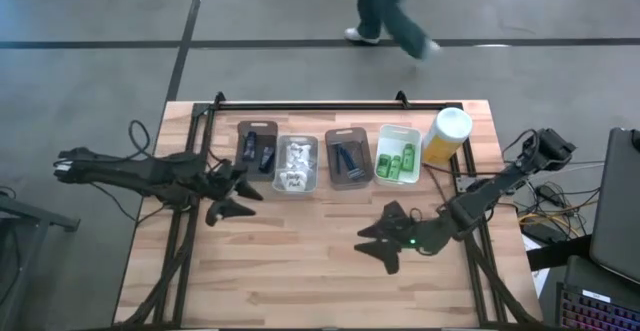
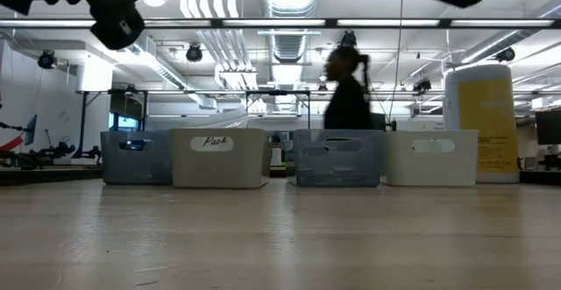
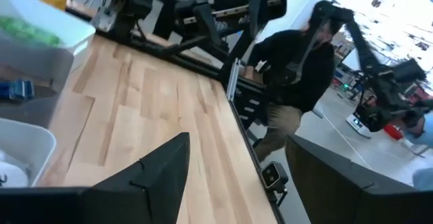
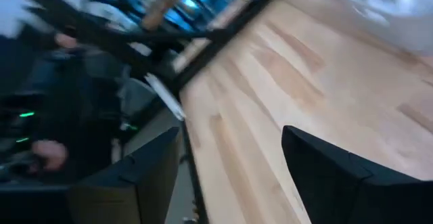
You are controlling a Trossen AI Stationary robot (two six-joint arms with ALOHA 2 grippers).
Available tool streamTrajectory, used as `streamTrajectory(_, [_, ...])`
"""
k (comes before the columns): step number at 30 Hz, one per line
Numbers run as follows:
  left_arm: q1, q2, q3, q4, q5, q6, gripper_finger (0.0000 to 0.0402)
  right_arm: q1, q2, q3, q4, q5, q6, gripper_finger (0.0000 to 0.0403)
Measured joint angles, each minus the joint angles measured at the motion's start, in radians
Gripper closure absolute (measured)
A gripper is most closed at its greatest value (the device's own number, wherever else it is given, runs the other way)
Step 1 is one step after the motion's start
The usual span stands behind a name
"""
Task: Pick & Place Travel size toiletries
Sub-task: Return to Home Position
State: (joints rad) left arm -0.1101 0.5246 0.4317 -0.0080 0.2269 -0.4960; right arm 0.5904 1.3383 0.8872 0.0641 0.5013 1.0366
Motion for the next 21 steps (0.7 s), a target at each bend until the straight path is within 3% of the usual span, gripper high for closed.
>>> streamTrajectory(3, [0.003, -0.076, -0.037, -0.002, 0.000, 0.032, 0.0154, -0.013, -0.023, -0.069, 0.239, -0.025, -0.114, 0.0160])
streamTrajectory(8, [0.040, -0.176, -0.066, -0.013, 0.007, 0.088, 0.0154, -0.038, -0.019, -0.230, 0.804, -0.057, -0.366, 0.0171])
streamTrajectory(11, [0.087, -0.224, -0.074, -0.029, 0.039, 0.104, 0.0154, -0.048, -0.003, -0.321, 1.023, -0.060, -0.468, 0.0172])
streamTrajectory(16, [0.181, -0.285, -0.074, -0.054, 0.154, 0.111, 0.0154, -0.085, 0.003, -0.420, 1.129, -0.051, -0.447, 0.0161])
streamTrajectory(21, [0.261, -0.321, -0.076, -0.107, 0.173, 0.105, 0.0154, -0.129, -0.017, -0.484, 1.163, -0.086, -0.430, 0.0144])
